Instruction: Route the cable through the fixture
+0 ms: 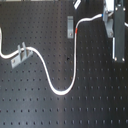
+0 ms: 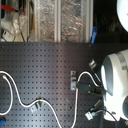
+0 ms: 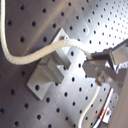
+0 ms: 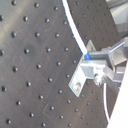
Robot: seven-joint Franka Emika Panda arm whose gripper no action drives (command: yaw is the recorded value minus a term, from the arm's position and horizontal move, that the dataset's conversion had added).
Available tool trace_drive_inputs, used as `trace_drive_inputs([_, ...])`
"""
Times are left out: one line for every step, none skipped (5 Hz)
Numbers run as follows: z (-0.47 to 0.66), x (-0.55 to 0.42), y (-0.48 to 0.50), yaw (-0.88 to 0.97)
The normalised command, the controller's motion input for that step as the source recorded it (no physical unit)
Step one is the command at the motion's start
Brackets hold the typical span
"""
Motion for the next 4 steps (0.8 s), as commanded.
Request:
trace_drive_inputs([0.07,-0.209,0.017,-0.01])
trace_drive_inputs([0.10,-0.362,-0.032,0.00])
trace_drive_inputs([0.07,-0.413,-0.030,0.00])
trace_drive_inputs([0.07,-0.366,0.011,0.00])
